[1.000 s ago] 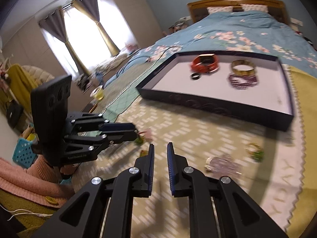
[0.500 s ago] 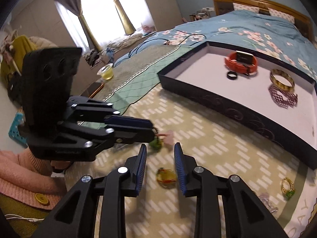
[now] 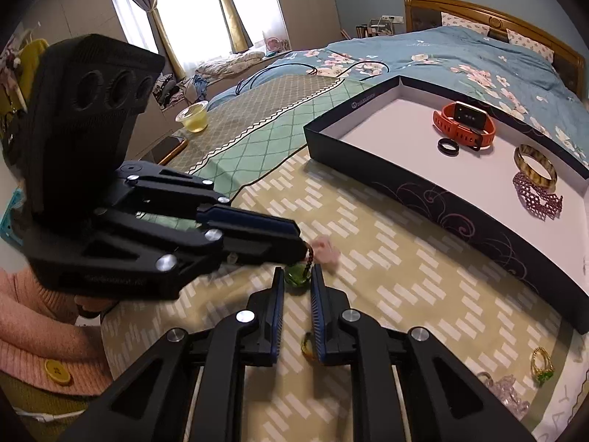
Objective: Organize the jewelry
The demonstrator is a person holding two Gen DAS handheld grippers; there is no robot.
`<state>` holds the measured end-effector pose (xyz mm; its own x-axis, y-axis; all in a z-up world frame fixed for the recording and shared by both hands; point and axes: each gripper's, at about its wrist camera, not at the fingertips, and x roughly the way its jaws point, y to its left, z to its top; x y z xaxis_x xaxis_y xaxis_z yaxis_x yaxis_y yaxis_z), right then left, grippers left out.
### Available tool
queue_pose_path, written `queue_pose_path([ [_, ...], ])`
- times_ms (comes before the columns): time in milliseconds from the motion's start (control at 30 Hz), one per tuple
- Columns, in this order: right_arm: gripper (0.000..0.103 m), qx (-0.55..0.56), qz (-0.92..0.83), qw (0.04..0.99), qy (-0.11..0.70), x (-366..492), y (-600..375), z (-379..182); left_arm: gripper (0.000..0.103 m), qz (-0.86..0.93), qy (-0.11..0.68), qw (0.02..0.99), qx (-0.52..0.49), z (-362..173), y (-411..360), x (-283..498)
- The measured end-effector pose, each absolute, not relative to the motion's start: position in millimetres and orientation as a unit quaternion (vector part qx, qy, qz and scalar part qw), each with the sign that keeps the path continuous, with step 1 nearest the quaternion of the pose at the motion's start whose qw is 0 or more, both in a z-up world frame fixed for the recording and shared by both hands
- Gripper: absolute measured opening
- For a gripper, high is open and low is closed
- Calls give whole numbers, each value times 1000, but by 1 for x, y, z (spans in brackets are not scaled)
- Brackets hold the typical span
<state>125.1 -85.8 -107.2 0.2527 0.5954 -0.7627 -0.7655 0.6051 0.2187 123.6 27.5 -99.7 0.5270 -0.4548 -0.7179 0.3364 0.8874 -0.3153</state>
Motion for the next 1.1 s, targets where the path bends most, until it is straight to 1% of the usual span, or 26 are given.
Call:
queue_pose_path([
  [200, 13, -75, 442, 777, 441, 121, -102, -104, 11, -217, 431, 872, -77, -101, 32, 128],
  [267, 13, -62, 456, 768, 445, 118, -105, -105, 16, -216, 428, 874, -77, -100, 33, 126],
  [300, 15, -59, 458, 768, 444, 117, -106, -104, 17, -215, 425, 876, -77, -99, 33, 125],
  [367, 24, -57, 460, 773, 433, 113, -113, -99, 19, -212, 421, 879, -71, -97, 33, 122],
  [467, 25, -39, 440, 794, 418, 113, -133, -90, 25, -207, 416, 884, -53, -95, 31, 118],
  [600, 27, -4, 374, 837, 401, 117, -177, -82, 26, -204, 419, 884, -40, -95, 27, 119],
  [633, 30, 4, 355, 846, 397, 117, -190, -80, 28, -205, 419, 884, -38, -95, 25, 119],
  [667, 35, 7, 335, 856, 395, 117, -200, -80, 31, -205, 419, 884, -36, -95, 23, 120],
  [700, 38, 10, 315, 863, 395, 117, -210, -80, 33, -205, 418, 884, -33, -95, 21, 121],
  [867, 39, 20, 277, 866, 415, 119, -241, -93, 33, -200, 426, 882, -22, -97, 14, 124],
  [1100, 39, -13, 280, 860, 427, 119, -221, -106, 32, -194, 432, 880, -6, -100, 5, 126],
])
